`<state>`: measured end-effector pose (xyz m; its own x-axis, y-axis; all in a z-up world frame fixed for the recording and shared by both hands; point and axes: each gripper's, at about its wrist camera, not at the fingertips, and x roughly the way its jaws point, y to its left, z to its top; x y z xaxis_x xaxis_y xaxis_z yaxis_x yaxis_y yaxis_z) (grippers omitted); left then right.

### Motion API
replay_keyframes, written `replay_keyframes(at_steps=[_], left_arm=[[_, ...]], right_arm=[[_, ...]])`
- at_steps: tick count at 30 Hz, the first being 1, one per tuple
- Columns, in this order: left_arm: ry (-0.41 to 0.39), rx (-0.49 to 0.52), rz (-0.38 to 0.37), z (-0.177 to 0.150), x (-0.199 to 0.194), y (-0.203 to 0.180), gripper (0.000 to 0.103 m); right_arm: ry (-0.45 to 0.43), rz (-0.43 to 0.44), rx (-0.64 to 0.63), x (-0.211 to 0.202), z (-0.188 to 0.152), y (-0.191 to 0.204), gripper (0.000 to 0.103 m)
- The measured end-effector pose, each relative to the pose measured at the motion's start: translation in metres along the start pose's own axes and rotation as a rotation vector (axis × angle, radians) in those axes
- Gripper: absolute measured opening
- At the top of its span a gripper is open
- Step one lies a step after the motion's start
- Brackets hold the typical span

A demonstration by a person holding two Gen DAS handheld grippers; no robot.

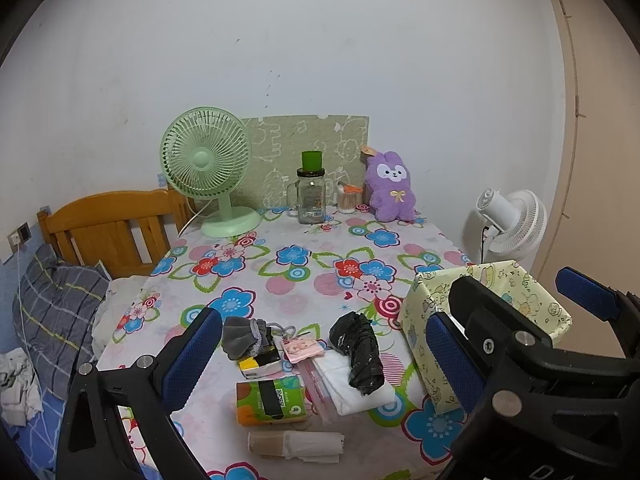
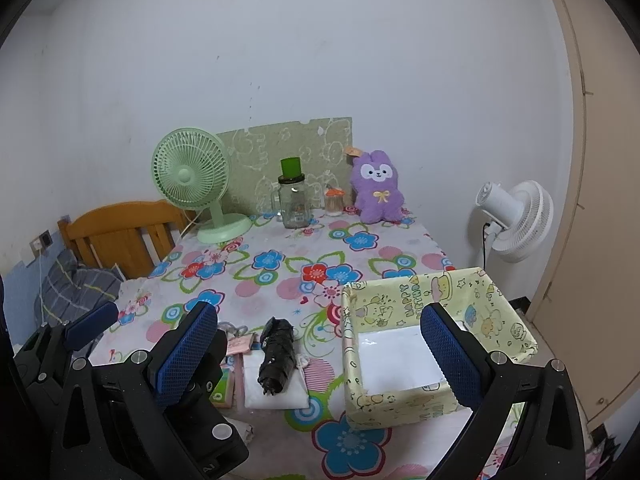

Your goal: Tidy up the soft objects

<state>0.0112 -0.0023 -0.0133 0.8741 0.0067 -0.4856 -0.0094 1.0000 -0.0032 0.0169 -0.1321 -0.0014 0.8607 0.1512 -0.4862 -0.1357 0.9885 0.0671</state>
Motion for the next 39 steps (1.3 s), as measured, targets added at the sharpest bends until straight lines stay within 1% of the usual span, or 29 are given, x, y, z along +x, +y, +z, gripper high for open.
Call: replay_keyframes(at_steps=[5, 9, 13, 16, 19, 22, 28, 30, 36, 39], left_arm=[[0.005, 0.002, 0.002, -0.001, 0.005, 0.001, 0.102], [0.009, 0.003, -0.003, -0.002, 0.008, 0.002, 0.100], [0.014, -0.007, -0.027, -0.003, 0.012, 0.005, 0.099], [0.011, -0.006, -0.029, -0.004, 0.013, 0.005, 0.099], [0.018, -0.009, -0.026, -0.005, 0.015, 0.006, 0.097], [0.028, -0.012, -0.013, -0.010, 0.021, 0.007, 0.096], [0.030, -0.031, 0.007, -0.021, 0.030, 0.011, 0.093], [0.032, -0.031, 0.014, -0.025, 0.033, 0.013, 0.092], [0.066, -0.055, 0.028, -0.038, 0.045, 0.023, 0.092], [0.087, -0.062, 0.034, -0.043, 0.051, 0.027, 0.091]], right_arm=[[0.009, 0.005, -0.001, 0.007, 0.000, 0.002, 0.103], [0.015, 0.007, -0.003, 0.011, -0.001, 0.005, 0.100], [0.012, 0.013, 0.007, 0.014, -0.002, 0.005, 0.100], [0.008, 0.014, 0.011, 0.016, -0.003, 0.006, 0.100], [0.017, 0.018, 0.011, 0.019, -0.003, 0.006, 0.099], [0.032, 0.021, 0.011, 0.026, -0.007, 0.007, 0.096], [0.047, 0.024, 0.042, 0.040, -0.016, 0.009, 0.096], [0.057, 0.028, 0.041, 0.045, -0.020, 0.010, 0.094], [0.088, 0.034, 0.025, 0.059, -0.030, 0.020, 0.091], [0.097, 0.015, 0.020, 0.067, -0.035, 0.024, 0.085]])
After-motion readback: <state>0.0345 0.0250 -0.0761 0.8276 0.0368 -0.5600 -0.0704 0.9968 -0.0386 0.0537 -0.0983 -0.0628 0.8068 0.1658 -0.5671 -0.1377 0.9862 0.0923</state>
